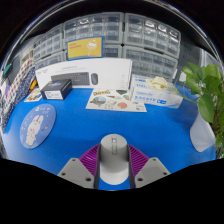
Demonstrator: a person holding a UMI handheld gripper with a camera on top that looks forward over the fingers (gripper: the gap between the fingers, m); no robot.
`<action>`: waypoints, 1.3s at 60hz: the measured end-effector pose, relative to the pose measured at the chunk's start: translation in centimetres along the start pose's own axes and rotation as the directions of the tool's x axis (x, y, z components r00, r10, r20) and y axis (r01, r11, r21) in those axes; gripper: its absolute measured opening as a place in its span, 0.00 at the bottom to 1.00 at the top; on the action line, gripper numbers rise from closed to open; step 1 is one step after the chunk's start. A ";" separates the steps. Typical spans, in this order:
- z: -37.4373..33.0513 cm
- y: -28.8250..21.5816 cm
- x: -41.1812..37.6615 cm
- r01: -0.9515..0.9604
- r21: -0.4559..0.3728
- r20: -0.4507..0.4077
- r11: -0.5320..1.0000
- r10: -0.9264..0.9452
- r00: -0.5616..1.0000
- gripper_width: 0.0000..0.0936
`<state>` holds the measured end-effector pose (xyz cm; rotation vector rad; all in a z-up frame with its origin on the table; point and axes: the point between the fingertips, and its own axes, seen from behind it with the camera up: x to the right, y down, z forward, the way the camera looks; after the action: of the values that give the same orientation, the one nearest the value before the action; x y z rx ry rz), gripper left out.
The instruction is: Arrange mouse
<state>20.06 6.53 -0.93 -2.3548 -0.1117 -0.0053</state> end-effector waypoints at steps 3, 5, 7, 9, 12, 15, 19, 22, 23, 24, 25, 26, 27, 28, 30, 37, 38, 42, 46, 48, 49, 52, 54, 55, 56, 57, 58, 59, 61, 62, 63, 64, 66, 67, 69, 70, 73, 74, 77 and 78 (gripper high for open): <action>-0.1 0.1 0.0 0.006 -0.003 -0.021 1.000 -0.006 1.000 0.44; 0.0 0.0 0.1 0.014 -0.005 -0.036 1.000 -0.014 0.999 0.41; -0.1 0.1 0.1 0.005 -0.014 -0.050 1.000 -0.006 0.999 0.40; -0.1 0.2 0.1 -0.015 -0.025 -0.061 1.000 0.013 0.998 0.40; -0.2 0.2 0.2 -0.047 -0.043 -0.077 0.998 0.044 0.996 0.40; -0.6 -0.1 0.5 -0.088 -0.056 -0.106 0.995 0.082 0.991 0.40; -2.0 -2.5 1.0 -0.139 -0.008 -0.152 0.990 0.136 0.979 0.40; -3.9 -5.2 1.3 -0.159 0.040 -0.192 0.987 0.164 0.968 0.41; -4.6 -6.2 1.3 -0.166 0.062 -0.200 0.984 0.175 0.964 0.40; -5.4 -7.3 1.2 -0.172 0.086 -0.205 0.981 0.186 0.961 0.41; -6.1 -8.5 1.0 -0.176 0.106 -0.209 0.979 0.195 0.958 0.40; -6.8 -9.6 0.8 -0.178 0.126 -0.212 0.976 0.202 0.956 0.40; -7.5 -10.7 0.5 -0.180 0.145 -0.215 0.973 0.208 0.954 0.41; -8.2 -11.8 0.2 -0.177 0.164 -0.218 0.970 0.211 0.953 0.41; -9.6 -14.1 -0.6 -0.168 0.204 -0.222 0.964 0.213 0.952 0.41; -13.1 -20.7 -5.7 -0.118 0.307 -0.223 0.944 0.192 0.956 0.40; -13.4 -21.5 -6.7 -0.118 0.317 -0.215 0.941 0.192 0.958 0.41; -13.7 -23.6 -10.8 -0.106 0.341 -0.186 0.934 0.178 0.966 0.40; -12.8 -24.4 -14.8 -0.078 0.340 -0.175 0.937 0.144 0.974 0.40; -11.9 -24.3 -16.9 -0.073 0.331 -0.162 0.941 0.132 0.978 0.40; -11.3 -24.1 -17.9 -0.073 0.325 -0.153 0.943 0.128 0.980 0.41; -9.0 -23.0 -20.7 -0.078 0.293 -0.126 0.953 0.119 0.985 0.40; -7.2 -21.6 -22.3 -0.089 0.257 -0.115 0.962 0.122 0.986 0.40; -6.3 -20.9 -23.1 -0.095 0.238 -0.109 0.967 0.124 0.986 0.40; -5.4 -20.2 -23.8 -0.100 0.222 -0.103 0.970 0.126 0.987 0.40; -4.5 -19.5 -24.4 -0.105 0.206 -0.097 0.973 0.127 0.987 0.40; -3.6 -18.6 -25.0 -0.108 0.188 -0.093 0.976 0.127 0.987 0.40; -2.9 -17.7 -25.4 -0.108 0.167 -0.090 0.980 0.125 0.988 0.40; -1.5 -15.9 -26.3 -0.110 0.125 -0.094 0.986 0.122 0.988 0.40; -0.8 -15.1 -26.7 -0.111 0.106 -0.094 0.988 0.121 0.988 0.40; -0.2 -14.3 -27.1 -0.112 0.090 -0.094 0.990 0.121 0.988 0.40; 0.4 -13.5 -27.4 -0.113 0.073 -0.093 0.991 0.119 0.988 0.40; 1.6 -11.8 -27.9 -0.115 0.034 -0.090 0.993 0.118 0.989 0.40; 2.1 -11.0 -28.1 -0.116 0.017 -0.090 0.993 0.117 0.989 0.40; 2.9 -9.6 -28.4 -0.116 -0.007 -0.091 0.993 0.115 0.989 0.40; 3.3 -9.0 -28.5 -0.116 -0.015 -0.093 0.993 0.114 0.989 0.40; 4.2 -7.1 -28.7 -0.112 -0.053 -0.100 0.992 0.106 0.989 0.40; 4.5 -6.4 -28.7 -0.112 -0.069 -0.100 0.991 0.105 0.989 0.40; 4.8 -6.3 -28.7 -0.109 -0.053 -0.100 0.993 0.104 0.990 0.40; 4.8 -6.1 -28.6 -0.103 -0.060 -0.099 0.993 0.097 0.990 0.41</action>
<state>-9.10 11.97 -1.07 -2.4180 0.0545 -0.0738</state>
